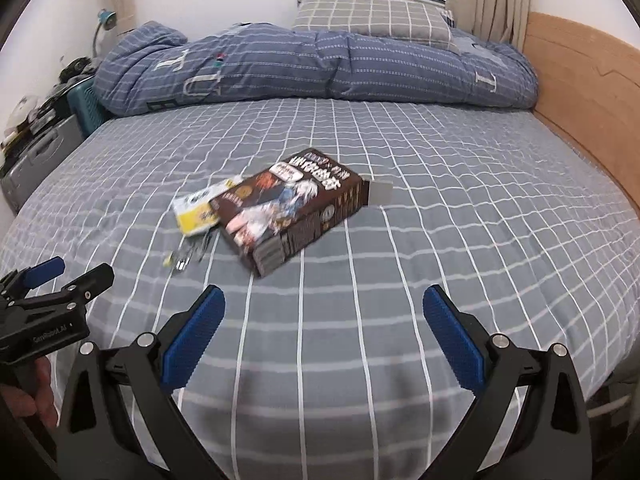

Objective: Collect trash
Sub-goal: 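Raise both open tools from the bin back toward the bed, then grasp the brown snack box with the right tool while the left tool grasps the yellow wrapper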

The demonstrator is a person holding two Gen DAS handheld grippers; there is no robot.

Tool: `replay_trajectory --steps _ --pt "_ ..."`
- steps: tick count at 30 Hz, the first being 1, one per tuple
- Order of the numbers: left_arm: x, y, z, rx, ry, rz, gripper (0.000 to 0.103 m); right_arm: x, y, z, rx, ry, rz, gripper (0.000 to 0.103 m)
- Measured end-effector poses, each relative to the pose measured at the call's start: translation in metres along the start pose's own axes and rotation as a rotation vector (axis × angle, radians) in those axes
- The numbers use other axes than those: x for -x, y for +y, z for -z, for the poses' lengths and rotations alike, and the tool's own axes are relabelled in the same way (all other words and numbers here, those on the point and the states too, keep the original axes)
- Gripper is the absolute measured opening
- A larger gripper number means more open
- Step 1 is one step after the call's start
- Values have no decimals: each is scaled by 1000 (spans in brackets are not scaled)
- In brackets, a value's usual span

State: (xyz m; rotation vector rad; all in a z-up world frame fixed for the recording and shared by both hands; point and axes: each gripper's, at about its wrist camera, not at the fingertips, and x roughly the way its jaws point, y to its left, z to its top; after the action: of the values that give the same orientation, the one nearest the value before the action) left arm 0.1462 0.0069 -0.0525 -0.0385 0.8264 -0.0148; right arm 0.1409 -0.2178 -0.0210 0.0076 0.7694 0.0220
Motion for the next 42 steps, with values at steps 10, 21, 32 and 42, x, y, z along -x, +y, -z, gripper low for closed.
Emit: replay_trajectory --steps 10,21,32,42 --pt "-32 13 -43 -47 -24 -2 97 -67 16 -68 -141 121 -40 95" --pt "-37 28 -31 -120 -1 -9 97 -126 34 -118 -288 340 32 95" --pt "-43 46 -27 -68 11 20 97 -164 44 -116 -301 394 155 95" --pt "-42 50 -29 -50 9 26 97 -172 45 -114 -314 386 209 95"
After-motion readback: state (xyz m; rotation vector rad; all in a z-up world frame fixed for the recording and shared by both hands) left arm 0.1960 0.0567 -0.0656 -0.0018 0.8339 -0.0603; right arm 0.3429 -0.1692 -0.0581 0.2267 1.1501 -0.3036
